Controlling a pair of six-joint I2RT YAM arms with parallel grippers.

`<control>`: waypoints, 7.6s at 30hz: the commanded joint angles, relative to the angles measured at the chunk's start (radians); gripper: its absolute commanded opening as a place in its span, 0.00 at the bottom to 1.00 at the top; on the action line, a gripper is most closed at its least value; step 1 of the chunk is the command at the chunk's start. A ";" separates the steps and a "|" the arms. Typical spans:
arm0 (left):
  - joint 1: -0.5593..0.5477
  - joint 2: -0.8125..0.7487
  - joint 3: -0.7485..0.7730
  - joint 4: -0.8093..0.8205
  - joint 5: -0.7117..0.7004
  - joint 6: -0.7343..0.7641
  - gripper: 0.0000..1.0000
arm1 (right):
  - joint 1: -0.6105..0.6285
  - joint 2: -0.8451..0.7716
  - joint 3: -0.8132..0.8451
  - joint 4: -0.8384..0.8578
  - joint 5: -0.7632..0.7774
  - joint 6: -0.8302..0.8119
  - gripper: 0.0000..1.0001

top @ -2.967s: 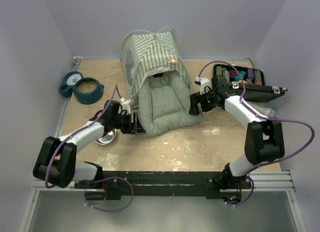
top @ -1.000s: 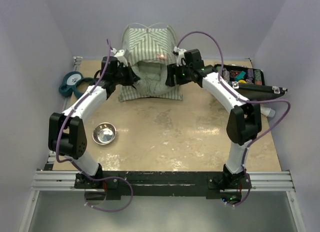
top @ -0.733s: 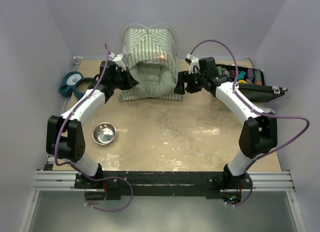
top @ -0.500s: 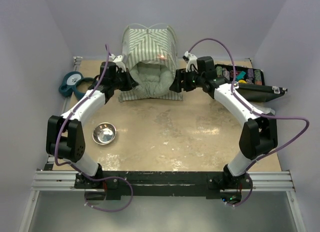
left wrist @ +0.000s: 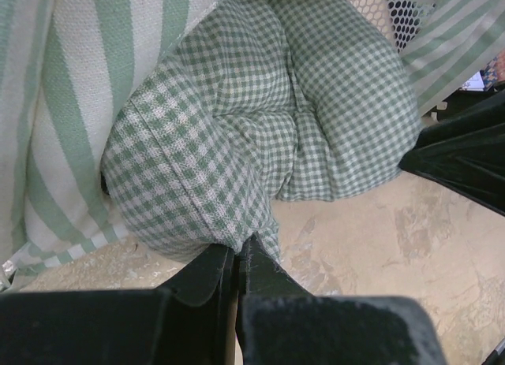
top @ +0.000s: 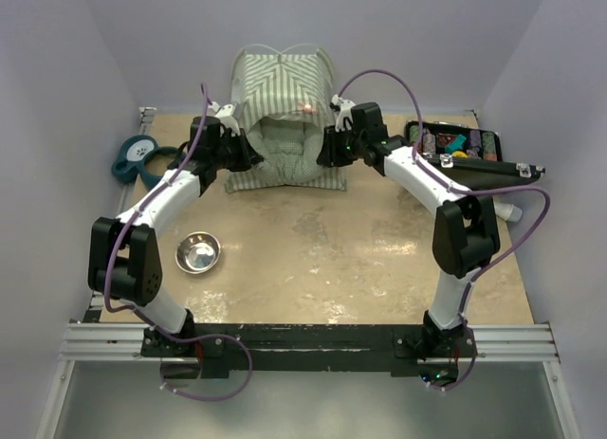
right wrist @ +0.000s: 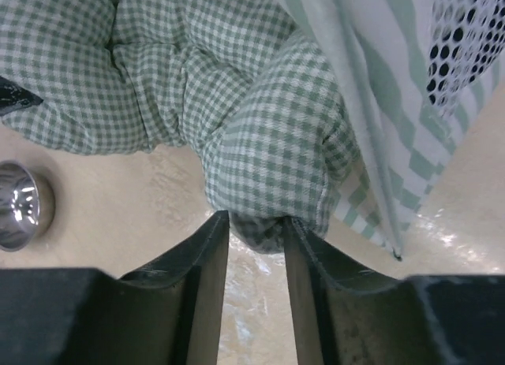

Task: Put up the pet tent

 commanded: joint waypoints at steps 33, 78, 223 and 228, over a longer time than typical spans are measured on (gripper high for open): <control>-0.088 0.231 0.279 0.213 -0.182 0.336 0.00 | 0.161 0.062 0.153 0.281 0.496 -0.193 0.00; -0.162 0.211 0.067 0.463 0.296 0.583 0.44 | -0.114 -0.204 -0.052 0.109 -0.036 -0.188 0.78; -0.142 -0.046 -0.012 0.136 0.161 0.838 0.00 | -0.169 -0.272 -0.125 0.266 -0.173 -0.363 0.89; -0.162 -0.022 0.177 -0.376 0.469 1.004 0.57 | -0.171 -0.270 -0.128 0.267 -0.187 -0.366 0.91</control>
